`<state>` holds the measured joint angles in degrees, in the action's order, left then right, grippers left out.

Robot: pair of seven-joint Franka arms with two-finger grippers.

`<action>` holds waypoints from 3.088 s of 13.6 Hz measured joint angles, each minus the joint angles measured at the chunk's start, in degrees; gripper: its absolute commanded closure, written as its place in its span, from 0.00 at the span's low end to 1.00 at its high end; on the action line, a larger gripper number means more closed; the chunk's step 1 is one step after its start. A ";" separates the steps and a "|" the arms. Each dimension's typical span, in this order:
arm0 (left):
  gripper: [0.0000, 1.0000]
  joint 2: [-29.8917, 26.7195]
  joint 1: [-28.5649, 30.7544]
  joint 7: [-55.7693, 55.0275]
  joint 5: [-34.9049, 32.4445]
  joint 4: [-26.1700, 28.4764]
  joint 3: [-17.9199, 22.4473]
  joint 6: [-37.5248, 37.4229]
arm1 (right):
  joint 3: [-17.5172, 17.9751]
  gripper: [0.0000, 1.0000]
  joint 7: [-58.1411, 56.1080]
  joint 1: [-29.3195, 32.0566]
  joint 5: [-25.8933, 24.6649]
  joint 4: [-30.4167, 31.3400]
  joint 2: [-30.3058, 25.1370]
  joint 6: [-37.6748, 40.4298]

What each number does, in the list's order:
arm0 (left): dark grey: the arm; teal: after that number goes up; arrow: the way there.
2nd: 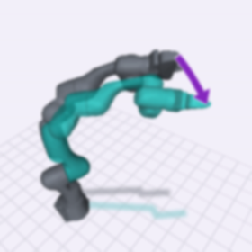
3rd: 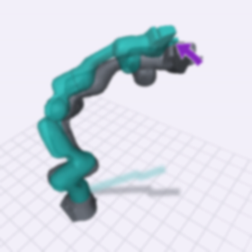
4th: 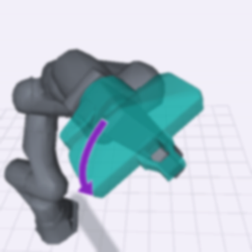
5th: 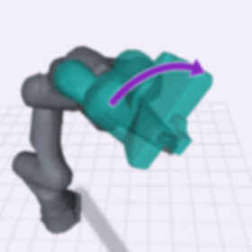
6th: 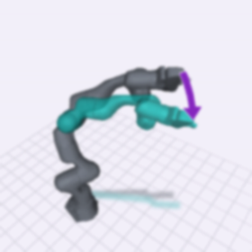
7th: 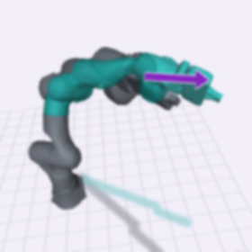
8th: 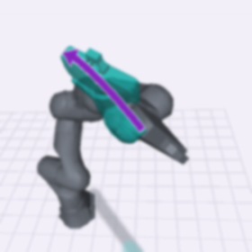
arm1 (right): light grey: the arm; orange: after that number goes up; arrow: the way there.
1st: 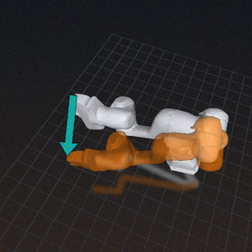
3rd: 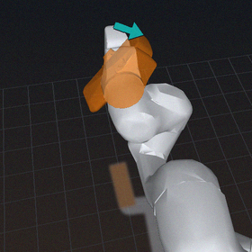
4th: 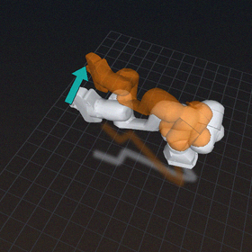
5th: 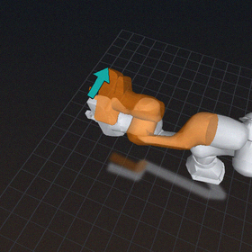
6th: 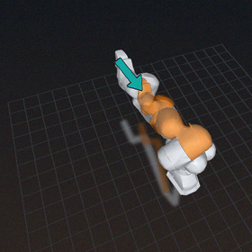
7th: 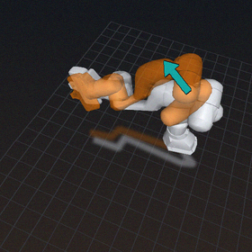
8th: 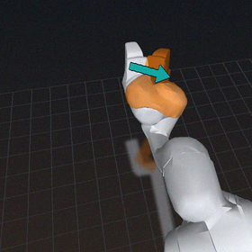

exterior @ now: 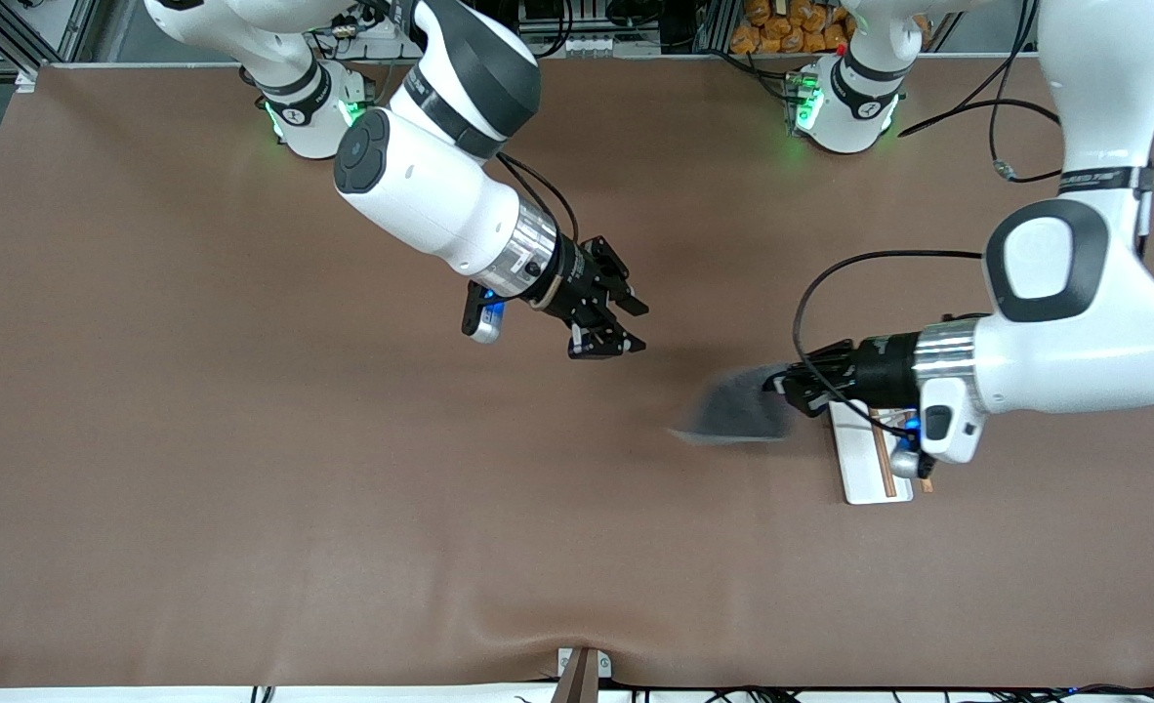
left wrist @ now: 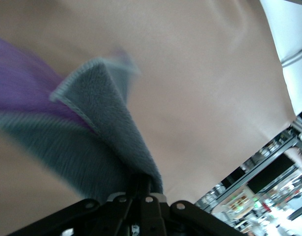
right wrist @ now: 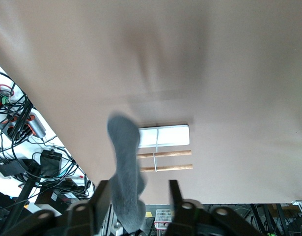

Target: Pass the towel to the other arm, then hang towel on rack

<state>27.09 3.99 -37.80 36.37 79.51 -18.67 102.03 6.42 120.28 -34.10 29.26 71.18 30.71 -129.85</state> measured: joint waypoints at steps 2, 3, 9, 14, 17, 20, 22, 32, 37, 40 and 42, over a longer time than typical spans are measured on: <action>1.00 -0.36 0.60 4.39 -2.20 0.00 0.00 -0.66 | -0.33 0.00 -0.23 0.07 -0.52 -0.34 -0.04 1.22; 1.00 -0.49 0.62 7.40 -3.57 0.00 0.00 -0.70 | -0.45 0.00 -0.83 0.23 -1.31 -0.66 -0.15 2.57; 1.00 -0.51 0.17 25.61 -16.59 0.27 -0.30 -0.75 | -0.86 0.00 -17.50 4.95 -2.42 -2.33 -3.64 18.56; 1.00 -0.51 -1.01 34.31 -27.92 0.28 -0.58 -0.14 | -1.04 0.00 -27.41 11.49 -2.66 -2.44 -7.24 29.61; 1.00 -0.45 -0.86 39.73 -32.78 0.58 -0.46 0.24 | -1.15 0.00 -37.93 15.71 -3.09 -2.44 -8.86 35.21; 1.00 -0.12 -0.85 43.18 -36.45 0.81 -0.45 0.67 | -1.20 0.00 -51.84 19.46 -8.03 -2.47 -10.00 42.35; 1.00 0.22 -0.79 44.45 -36.94 1.26 -0.40 0.98 | -1.32 0.00 -63.78 21.93 -11.59 -2.47 -10.64 47.48; 1.00 0.28 4.76 48.05 -37.23 3.01 0.05 0.10 | -1.58 0.00 -118.20 37.31 -28.32 -2.23 -13.49 54.98; 1.00 0.28 7.90 50.19 -37.23 4.35 0.06 -0.69 | -1.42 0.00 -119.59 38.19 -28.67 4.07 -20.79 54.09; 1.00 0.28 8.78 50.21 -37.23 5.06 0.05 -0.77 | -1.42 0.00 -119.61 38.48 -28.93 19.69 -29.87 45.17; 1.00 0.28 9.79 50.90 -37.23 5.54 0.05 -0.82 | -1.42 0.00 -119.62 38.49 -28.99 27.63 -34.26 40.63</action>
<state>27.38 13.78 13.09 -0.86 85.05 -18.62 101.21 5.00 0.66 4.39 0.26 98.81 -3.55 -89.21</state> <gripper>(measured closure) 0.978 0.000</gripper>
